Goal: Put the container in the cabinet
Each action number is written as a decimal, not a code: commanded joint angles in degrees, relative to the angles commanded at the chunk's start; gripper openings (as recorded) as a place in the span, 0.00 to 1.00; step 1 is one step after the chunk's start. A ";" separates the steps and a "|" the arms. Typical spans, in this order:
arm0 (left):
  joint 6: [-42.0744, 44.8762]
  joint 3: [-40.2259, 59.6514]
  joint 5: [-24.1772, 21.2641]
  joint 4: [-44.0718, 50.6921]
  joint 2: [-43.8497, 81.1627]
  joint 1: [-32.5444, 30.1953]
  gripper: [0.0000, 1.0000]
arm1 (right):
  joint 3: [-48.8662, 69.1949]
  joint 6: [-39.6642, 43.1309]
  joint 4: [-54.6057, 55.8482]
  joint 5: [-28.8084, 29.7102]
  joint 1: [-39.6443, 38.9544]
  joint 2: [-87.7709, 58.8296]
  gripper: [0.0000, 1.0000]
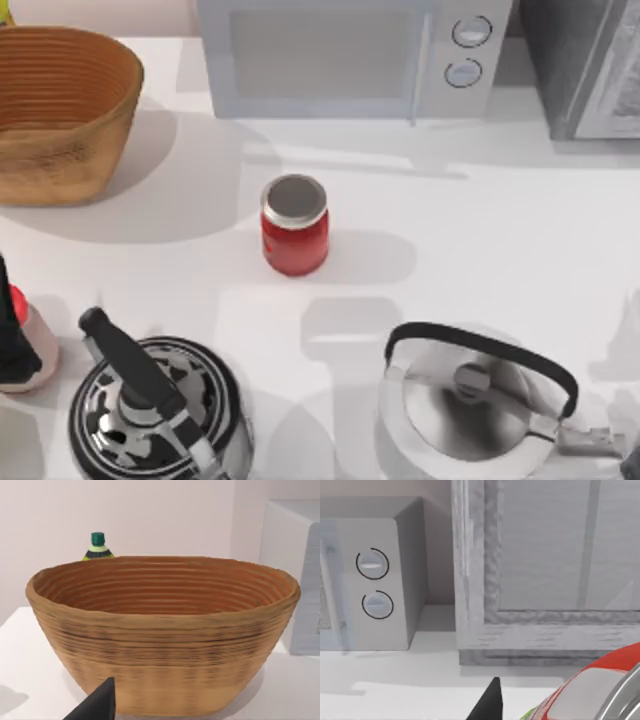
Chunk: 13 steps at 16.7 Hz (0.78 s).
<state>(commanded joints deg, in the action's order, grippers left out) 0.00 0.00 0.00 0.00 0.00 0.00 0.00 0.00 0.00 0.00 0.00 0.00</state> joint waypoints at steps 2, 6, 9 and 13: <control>0.00 0.00 0.00 0.00 0.00 0.00 1.00 | 0.00 -0.16 -0.08 0.06 -0.19 -0.28 0.00; 0.00 0.00 0.00 0.00 0.00 0.00 1.00 | 2.92 -0.64 -1.17 0.18 -0.84 -2.49 0.00; 0.00 0.00 0.00 0.00 0.00 0.00 1.00 | 10.05 -1.58 -3.46 0.62 -2.11 -7.86 0.00; 0.00 0.00 0.00 0.00 0.00 0.00 1.00 | 24.70 -2.85 -7.40 1.81 -4.20 -18.57 0.00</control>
<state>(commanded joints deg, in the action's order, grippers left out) 0.00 0.00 0.00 0.00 0.00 0.00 24.69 -2.85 -7.40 1.81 -4.21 -18.57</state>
